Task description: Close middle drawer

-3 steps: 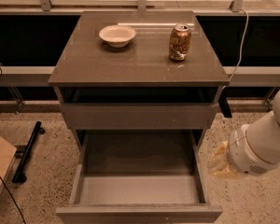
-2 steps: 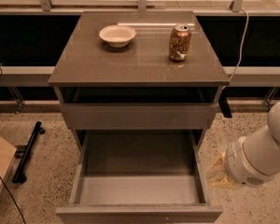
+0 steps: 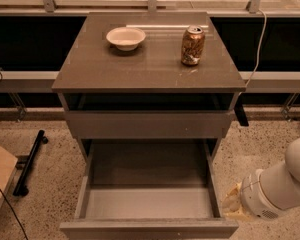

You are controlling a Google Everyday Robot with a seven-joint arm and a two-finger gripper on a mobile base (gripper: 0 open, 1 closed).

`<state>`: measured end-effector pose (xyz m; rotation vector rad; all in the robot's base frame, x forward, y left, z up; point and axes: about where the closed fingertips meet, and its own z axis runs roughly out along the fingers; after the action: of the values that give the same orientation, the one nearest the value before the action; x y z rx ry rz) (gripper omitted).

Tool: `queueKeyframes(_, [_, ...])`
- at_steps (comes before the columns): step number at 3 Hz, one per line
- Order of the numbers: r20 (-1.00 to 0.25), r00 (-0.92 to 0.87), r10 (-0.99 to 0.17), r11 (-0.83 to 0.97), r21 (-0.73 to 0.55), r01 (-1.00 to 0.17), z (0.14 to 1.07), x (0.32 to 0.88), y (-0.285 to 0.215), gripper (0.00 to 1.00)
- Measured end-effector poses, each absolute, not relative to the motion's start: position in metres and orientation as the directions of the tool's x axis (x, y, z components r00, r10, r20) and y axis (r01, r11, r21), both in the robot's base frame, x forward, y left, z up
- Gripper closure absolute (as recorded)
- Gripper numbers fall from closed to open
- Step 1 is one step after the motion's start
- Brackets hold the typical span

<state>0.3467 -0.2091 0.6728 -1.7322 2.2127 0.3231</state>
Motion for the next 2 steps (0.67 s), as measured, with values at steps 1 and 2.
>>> queueKeyframes(1, [-0.393, -0.287, -0.874, 0.294, 0.045, -0.955, 0.6195, 0.3357, -0.2188, 1.00])
queueKeyframes(2, [-0.393, -0.287, -0.874, 0.294, 0.045, -0.955, 0.6195, 0.3356, -0.2188, 1.00])
